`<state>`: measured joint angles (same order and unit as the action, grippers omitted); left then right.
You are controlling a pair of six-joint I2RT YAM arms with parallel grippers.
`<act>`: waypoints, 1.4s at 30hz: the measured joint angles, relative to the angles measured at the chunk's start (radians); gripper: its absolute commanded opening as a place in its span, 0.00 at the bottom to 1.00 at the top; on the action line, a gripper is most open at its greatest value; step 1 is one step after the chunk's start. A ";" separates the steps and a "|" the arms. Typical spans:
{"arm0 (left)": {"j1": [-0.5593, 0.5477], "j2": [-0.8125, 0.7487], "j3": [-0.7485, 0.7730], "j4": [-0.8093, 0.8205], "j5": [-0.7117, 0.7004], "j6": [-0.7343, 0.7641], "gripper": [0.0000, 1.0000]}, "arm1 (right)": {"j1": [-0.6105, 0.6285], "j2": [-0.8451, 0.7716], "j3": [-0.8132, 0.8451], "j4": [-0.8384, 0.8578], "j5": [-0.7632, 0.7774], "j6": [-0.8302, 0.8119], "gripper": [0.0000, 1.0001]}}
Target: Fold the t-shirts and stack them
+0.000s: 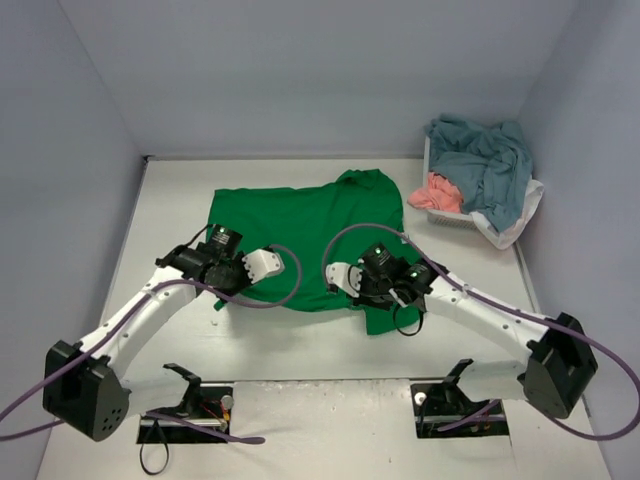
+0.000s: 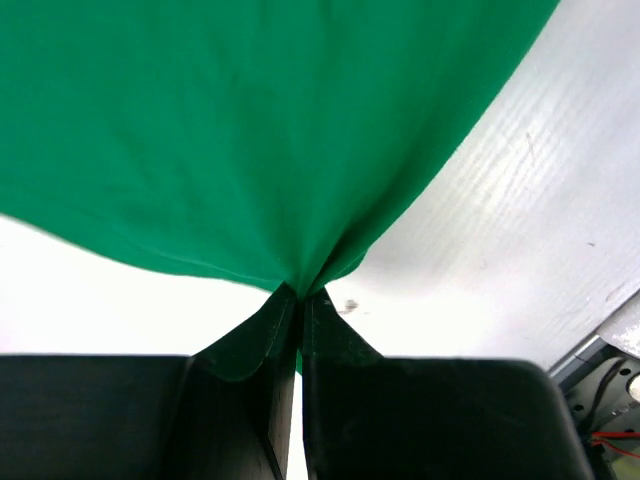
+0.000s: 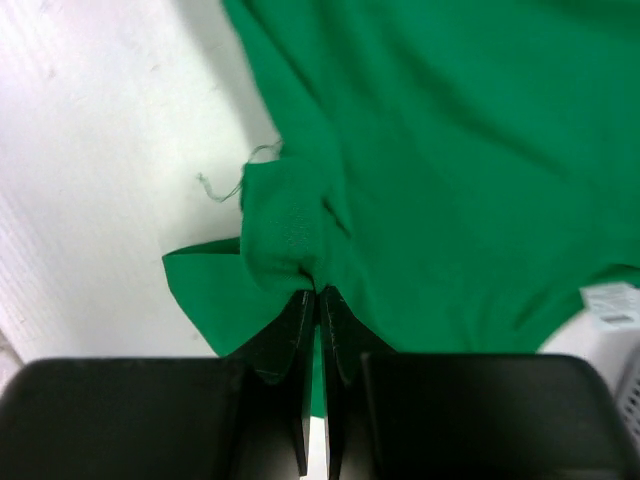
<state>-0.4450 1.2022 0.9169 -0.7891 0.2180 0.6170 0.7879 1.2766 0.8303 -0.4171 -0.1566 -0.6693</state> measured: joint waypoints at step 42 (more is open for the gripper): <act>0.111 0.250 0.116 0.074 -0.069 -0.013 0.00 | -0.422 0.357 0.401 0.018 -0.253 -0.167 0.00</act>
<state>-0.3340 1.4521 1.0325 -0.7151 0.1486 0.6037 0.3660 1.6333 1.2312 -0.3988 -0.4091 -0.8360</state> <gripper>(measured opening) 0.006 0.008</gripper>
